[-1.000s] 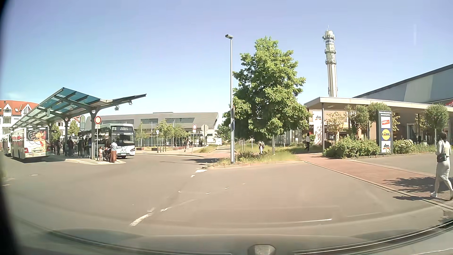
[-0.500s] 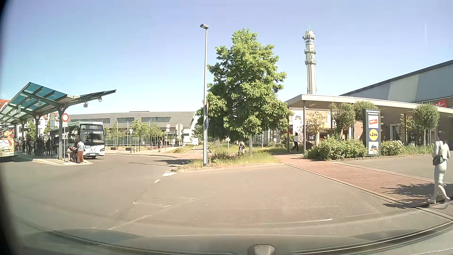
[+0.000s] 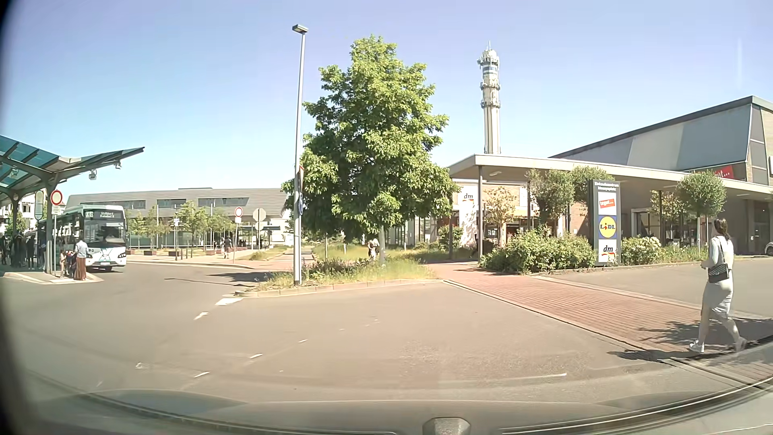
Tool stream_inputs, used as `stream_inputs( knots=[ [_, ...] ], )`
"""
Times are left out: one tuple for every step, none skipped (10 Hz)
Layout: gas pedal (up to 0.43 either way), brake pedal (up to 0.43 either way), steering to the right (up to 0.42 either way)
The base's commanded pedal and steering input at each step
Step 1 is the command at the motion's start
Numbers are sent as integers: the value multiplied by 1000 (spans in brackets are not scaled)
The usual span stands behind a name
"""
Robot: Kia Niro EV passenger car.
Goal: Follow the waypoints while adhering to traffic rules and regulations
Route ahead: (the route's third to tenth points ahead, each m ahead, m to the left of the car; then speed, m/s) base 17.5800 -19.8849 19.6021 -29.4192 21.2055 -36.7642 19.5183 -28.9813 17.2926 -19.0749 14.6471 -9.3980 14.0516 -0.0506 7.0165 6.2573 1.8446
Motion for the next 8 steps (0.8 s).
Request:
stream_inputs(
  knots=[
    [0, 311, 381],
    [0, 293, 398],
    [0, 287, 409],
    [0, 280, 413],
    [0, 268, 414],
    [0, 256, 414],
    [0, 213, 415],
    [0, 73, 417]
  ],
)
